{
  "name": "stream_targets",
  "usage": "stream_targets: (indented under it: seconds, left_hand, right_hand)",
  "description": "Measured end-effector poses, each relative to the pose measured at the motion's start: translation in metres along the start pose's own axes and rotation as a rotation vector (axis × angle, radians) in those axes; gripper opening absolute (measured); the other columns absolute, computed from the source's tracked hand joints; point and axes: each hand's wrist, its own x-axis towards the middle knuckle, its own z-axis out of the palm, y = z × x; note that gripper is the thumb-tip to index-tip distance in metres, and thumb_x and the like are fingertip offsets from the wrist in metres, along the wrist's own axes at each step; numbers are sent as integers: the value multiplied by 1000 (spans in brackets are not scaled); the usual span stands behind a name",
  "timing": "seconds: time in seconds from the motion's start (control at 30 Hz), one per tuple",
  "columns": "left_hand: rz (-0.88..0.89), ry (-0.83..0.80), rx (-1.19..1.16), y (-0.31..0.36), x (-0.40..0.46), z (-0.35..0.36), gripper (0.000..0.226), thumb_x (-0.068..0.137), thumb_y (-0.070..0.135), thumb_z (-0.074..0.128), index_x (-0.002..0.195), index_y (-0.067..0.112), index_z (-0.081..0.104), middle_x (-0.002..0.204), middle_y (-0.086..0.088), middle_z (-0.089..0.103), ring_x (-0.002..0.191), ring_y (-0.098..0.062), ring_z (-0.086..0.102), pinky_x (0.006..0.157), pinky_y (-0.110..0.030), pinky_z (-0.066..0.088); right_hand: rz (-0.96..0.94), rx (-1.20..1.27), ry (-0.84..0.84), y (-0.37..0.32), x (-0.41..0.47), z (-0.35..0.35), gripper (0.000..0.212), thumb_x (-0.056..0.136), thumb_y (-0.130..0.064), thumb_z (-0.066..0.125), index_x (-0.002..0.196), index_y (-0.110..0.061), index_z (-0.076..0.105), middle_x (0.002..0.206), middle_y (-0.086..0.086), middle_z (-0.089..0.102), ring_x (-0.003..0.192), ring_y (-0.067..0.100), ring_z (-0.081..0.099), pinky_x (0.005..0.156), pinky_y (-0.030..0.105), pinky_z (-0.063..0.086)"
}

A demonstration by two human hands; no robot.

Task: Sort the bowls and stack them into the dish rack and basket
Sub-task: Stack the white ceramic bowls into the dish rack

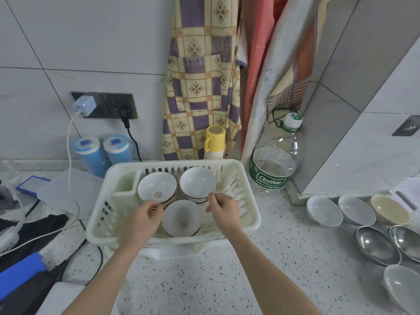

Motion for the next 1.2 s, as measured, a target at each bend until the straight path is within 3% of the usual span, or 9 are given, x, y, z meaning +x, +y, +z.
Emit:
stream_targets:
  seconds: [0.1, 0.23, 0.33, 0.53, 0.7, 0.83, 1.0, 1.07, 1.2]
  left_hand:
    - [42, 136, -67, 8, -11, -1, 15, 96, 39, 55, 106, 31, 64, 82, 20, 63, 73, 1, 58, 54, -20, 39]
    - [2, 338, -505, 54, -42, 23, 10, 99, 25, 55, 102, 30, 63, 80, 15, 70, 75, 7, 64, 59, -11, 47]
    - [75, 334, -661, 100, -78, 57, 18, 99, 17, 55, 95, 33, 63, 78, 7, 71, 68, 6, 63, 60, -5, 46]
    - [86, 126, -752, 176, -134, 140, 15, 97, 16, 58, 89, 25, 67, 71, 1, 69, 51, 2, 54, 52, -10, 43]
    - [20, -261, -584, 233, -182, 233, 13, 96, 29, 59, 87, 27, 67, 72, 7, 72, 49, 1, 55, 52, -19, 45]
    - [-21, -601, -470, 275, -215, 296, 12, 94, 37, 57, 94, 29, 65, 76, 8, 73, 49, 0, 53, 55, -23, 46]
    - [-83, -915, -361, 320, -246, 335, 30, 83, 50, 51, 104, 31, 61, 85, 6, 71, 64, -1, 60, 55, -16, 48]
    - [-96, -980, -381, 332, -250, 340, 26, 78, 56, 52, 89, 33, 59, 78, 7, 68, 51, 5, 58, 41, -11, 42]
    - [-243, -978, -382, 330, -251, 354, 25, 91, 45, 52, 111, 31, 48, 86, 5, 74, 49, -2, 56, 41, -16, 34]
  right_hand:
    - [-19, 227, -20, -3, -5, -11, 31, 95, -31, 50, 71, -30, 70, 55, -9, 66, 53, -2, 55, 53, 12, 43]
    - [-4, 444, -62, 7, -19, -46, 27, 93, -24, 52, 78, -26, 74, 55, -3, 66, 52, -2, 54, 57, 14, 42]
    - [-1, 495, -126, 25, -29, -90, 24, 91, -19, 54, 81, -20, 76, 57, 2, 66, 50, 1, 51, 56, 15, 41]
    - [115, 624, 9, 86, -42, -189, 28, 96, -17, 52, 80, -19, 76, 58, 6, 65, 45, 8, 38, 46, 16, 36]
    - [185, 600, 199, 145, -64, -275, 29, 93, -14, 54, 76, -20, 76, 57, 7, 64, 43, 9, 35, 42, 17, 32]
    - [250, 511, 377, 186, -76, -336, 29, 93, -17, 55, 75, -25, 76, 58, 3, 65, 48, 5, 45, 48, 15, 39]
    - [351, 486, 543, 227, -94, -380, 29, 93, -24, 53, 76, -24, 76, 60, 4, 67, 58, 12, 48, 64, 28, 40]
    - [408, 495, 597, 238, -100, -385, 29, 93, -29, 51, 77, -24, 76, 60, 2, 68, 61, 12, 47, 66, 29, 40]
    - [466, 541, 686, 248, -115, -389, 30, 94, -30, 51, 82, -16, 75, 56, 0, 65, 59, 14, 44, 61, 27, 39]
